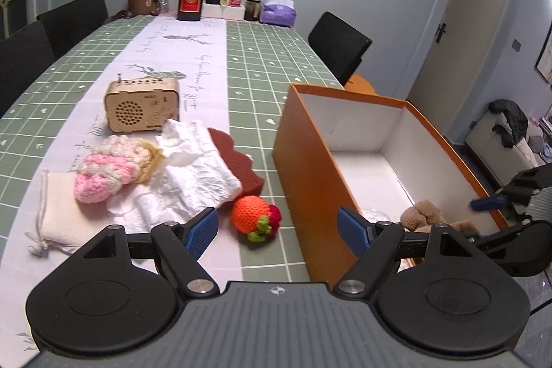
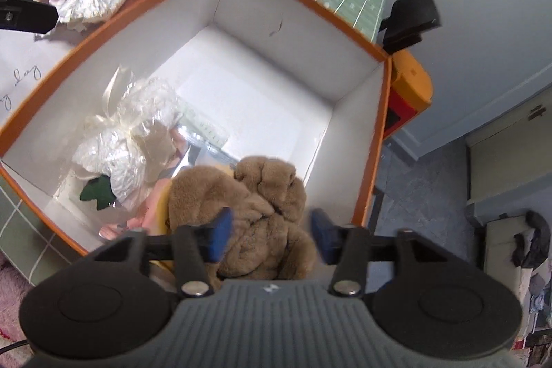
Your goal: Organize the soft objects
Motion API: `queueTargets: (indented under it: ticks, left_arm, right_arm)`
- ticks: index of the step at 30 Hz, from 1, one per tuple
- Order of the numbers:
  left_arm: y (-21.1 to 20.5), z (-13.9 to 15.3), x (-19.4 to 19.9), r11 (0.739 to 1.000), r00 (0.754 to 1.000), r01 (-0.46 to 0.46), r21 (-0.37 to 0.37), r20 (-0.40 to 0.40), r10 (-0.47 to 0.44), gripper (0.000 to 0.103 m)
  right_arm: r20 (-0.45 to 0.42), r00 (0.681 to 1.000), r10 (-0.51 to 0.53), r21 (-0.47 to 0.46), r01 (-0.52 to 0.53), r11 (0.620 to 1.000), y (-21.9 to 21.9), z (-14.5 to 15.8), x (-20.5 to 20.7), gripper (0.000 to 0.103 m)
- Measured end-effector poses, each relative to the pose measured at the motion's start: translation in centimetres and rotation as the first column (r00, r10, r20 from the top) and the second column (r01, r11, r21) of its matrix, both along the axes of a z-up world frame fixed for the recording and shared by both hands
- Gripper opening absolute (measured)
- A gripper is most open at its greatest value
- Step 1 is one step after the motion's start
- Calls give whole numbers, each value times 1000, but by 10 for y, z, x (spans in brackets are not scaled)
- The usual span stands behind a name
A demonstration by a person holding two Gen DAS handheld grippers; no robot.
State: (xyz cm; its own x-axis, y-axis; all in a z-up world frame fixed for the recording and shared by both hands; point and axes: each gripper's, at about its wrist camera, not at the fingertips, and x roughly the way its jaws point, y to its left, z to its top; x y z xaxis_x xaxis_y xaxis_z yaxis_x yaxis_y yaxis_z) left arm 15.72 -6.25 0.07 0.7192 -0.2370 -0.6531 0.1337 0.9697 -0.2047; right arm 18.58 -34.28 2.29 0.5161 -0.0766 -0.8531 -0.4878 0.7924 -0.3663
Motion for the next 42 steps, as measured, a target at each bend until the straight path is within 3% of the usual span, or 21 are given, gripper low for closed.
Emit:
queueTargets:
  ticks: [2, 6, 8, 12, 15, 19, 21, 24, 31, 33, 35, 42]
  left_arm:
    - [6, 1, -2, 1000, 1000, -15, -1, 5, 15, 92]
    - [21, 5, -7, 999, 999, -47, -6, 22, 47, 92]
    - [31, 7, -10, 997, 997, -71, -7, 31, 71, 92]
    - [57, 10, -16, 991, 990, -130, -18, 45, 131, 92]
    - [80, 9, -19, 980, 979, -197, -12, 47, 198, 92]
    - [110, 3, -24, 956, 955, -294, 17, 38, 293, 92]
    - [128, -2, -28, 942, 942, -335, 19, 26, 335, 92]
    - [148, -9, -32, 931, 931, -364, 6, 9, 364, 92]
    - [168, -28, -33, 941, 942, -335, -47, -9, 335, 92]
    - [171, -33, -31, 940, 944, -331, -82, -22, 331, 92]
    - [171, -38, -26, 944, 950, -313, -100, -34, 311, 92]
    - [166, -56, -6, 956, 959, -277, -96, -82, 270, 92]
  right_arm:
    - [27, 1000, 8, -4, -8, 1000, 5, 8, -7, 63]
    - [110, 994, 19, 6, -19, 1000, 17, 30, -21, 79]
    - [164, 986, 35, 23, -40, 999, 25, 41, -27, 80]
    - [280, 960, 15, 139, -55, 989, 50, 71, -46, 81]
    - [370, 929, -11, 310, -113, 944, 72, 92, -64, 94]
    - [436, 896, -81, 467, -149, 872, 115, 90, -74, 94]
    - [429, 899, -89, 500, -153, 853, 139, 77, -72, 94]
    - [374, 924, -82, 494, -124, 860, 170, 51, -60, 94]
    - [257, 957, -132, 399, 19, 917, 200, -7, -23, 93]
    - [216, 961, -172, 378, 81, 922, 200, -20, -11, 83]
    - [188, 965, -186, 365, 107, 925, 200, -28, -2, 80]
    - [229, 955, -187, 240, 130, 962, 218, -45, 18, 80]
